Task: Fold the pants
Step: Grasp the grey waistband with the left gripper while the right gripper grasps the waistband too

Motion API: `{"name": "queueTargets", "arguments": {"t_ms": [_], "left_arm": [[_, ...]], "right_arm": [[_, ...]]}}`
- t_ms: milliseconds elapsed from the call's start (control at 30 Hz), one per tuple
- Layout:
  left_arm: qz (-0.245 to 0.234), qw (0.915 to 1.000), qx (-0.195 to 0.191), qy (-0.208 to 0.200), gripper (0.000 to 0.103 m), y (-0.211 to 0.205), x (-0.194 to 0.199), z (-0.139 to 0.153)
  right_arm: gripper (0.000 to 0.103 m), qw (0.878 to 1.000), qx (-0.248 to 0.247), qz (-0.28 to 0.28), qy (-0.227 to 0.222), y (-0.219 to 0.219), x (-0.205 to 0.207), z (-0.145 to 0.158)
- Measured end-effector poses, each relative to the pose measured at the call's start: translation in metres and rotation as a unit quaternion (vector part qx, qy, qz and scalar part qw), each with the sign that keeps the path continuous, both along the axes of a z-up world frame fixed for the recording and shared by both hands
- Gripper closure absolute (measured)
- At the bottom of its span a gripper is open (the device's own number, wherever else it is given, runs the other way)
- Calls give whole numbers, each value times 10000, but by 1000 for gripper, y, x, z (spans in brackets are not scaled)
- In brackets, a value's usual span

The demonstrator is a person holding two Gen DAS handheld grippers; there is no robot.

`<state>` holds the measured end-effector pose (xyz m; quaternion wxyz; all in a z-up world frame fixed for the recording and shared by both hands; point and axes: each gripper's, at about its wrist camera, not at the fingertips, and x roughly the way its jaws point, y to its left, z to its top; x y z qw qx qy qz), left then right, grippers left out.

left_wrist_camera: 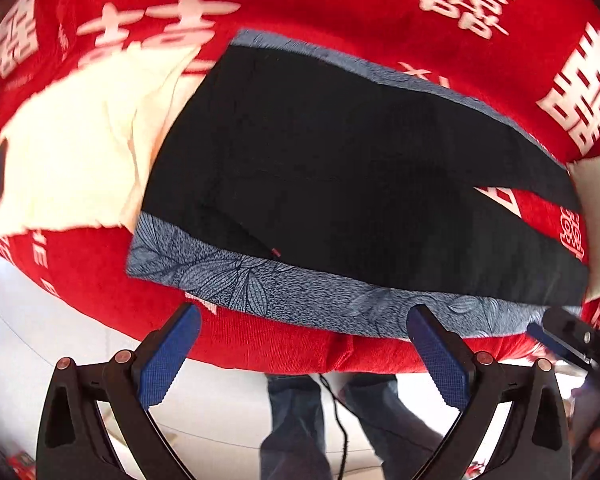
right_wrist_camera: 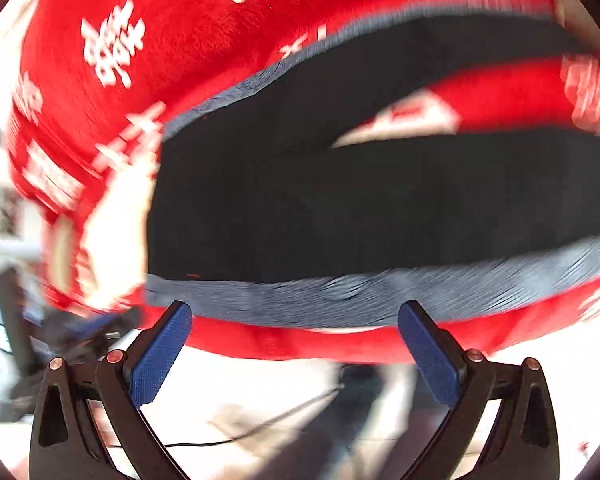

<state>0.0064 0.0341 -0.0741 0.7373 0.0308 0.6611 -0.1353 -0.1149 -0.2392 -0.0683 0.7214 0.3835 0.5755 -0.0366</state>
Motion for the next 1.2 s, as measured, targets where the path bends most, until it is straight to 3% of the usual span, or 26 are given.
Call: {"name": "queueTargets", "arguments": {"t_ms": [200,267,333,533,733,800,867,900,1000,1200], "left_arm": [[188,9992,-347,73,0,16,5,-48],[209,9987,-462,109,0,18,4,-58],[228,9979,-590,157,0,21,1,-64],[269,9939,-983,412,0,29,-5,-75],[287,9917,-1124,559,0,32,-4,-84],[409,9894,-1221,670,0,33,-3,-88],[559,9863,-1352,759,0,36,-3,-91],[636,9846,-1414,810,0,38,-4,-92],[851,9787,-1621,932,0,46,-9,-92],[1491,9627,-2018,1010,0,70,1,-93]], "right_arm": [[6,9948,905,-439,-148,18,-24,-65],[18,9931,1071,-455,-159,22,-26,-82],[23,9905,1259,-526,-169,24,-32,-99],[27,9814,1651,-893,-390,21,-50,-126],[31,9652,1954,-1435,-984,1,-58,-129],[39,9588,2069,-1640,-1046,-4,-54,-133],[83,9544,2181,-1823,-915,-6,-50,-137],[91,9505,2288,-1941,-813,-7,-49,-138],[92,9339,2671,-2143,-1024,-12,-54,-124],[93,9369,2676,-1841,-1295,-15,-44,-71]]}}
